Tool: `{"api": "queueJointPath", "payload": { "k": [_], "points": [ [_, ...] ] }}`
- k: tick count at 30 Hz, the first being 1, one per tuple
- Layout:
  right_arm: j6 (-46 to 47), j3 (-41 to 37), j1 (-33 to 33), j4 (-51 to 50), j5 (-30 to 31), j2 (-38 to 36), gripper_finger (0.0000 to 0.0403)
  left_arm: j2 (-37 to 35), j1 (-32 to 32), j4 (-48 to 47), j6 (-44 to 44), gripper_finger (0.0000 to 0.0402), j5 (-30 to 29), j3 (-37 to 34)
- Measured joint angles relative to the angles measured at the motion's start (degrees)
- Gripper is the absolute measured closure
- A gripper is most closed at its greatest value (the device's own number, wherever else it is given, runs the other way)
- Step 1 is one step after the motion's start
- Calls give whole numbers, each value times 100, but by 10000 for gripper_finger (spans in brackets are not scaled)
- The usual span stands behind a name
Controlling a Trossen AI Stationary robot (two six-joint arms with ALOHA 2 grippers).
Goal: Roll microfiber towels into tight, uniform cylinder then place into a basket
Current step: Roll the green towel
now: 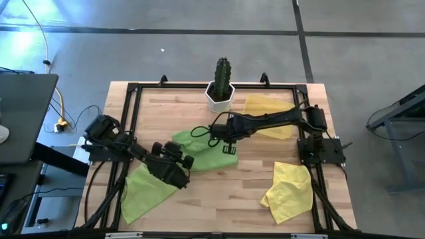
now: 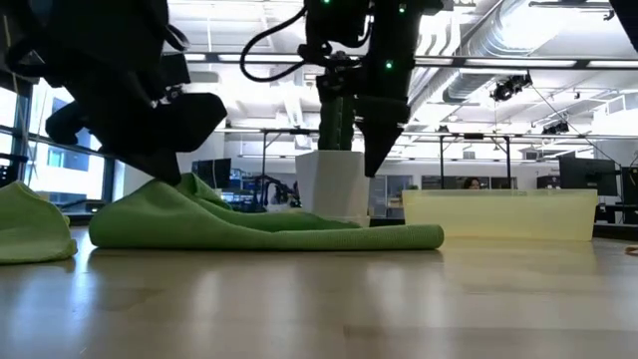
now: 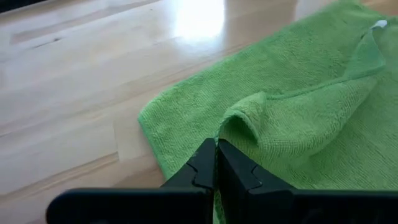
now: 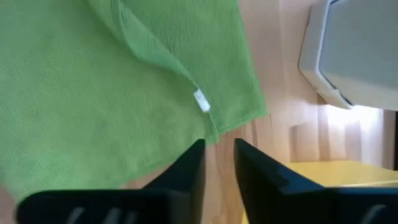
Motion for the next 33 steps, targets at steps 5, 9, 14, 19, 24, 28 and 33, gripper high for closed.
{"api": "queueJointPath", "payload": {
  "k": [5,9,14,19,24,28,33],
  "points": [
    [-269,0,-4,-114,-476,-52,279,0,19,-1,46,401,-13,0],
    [-979,-228,52,465,-570,-70,278,42,37,-5,46,401,-78,0],
    [-1461,-1123,-95,1614,-733,-72,277,90,26,-1,138,401,-38,-2],
    [-1554,-1572,-247,2064,-790,-96,277,103,20,0,142,401,11,-4],
    [-1852,-1798,-438,2532,-807,-101,277,103,20,2,144,401,-35,-4],
    [-1963,-1803,-629,2683,-826,-101,277,103,20,2,146,401,-31,-4],
    [-2015,-1803,-873,2787,-1453,-101,277,103,20,2,187,400,-34,-4]
  ]
}}
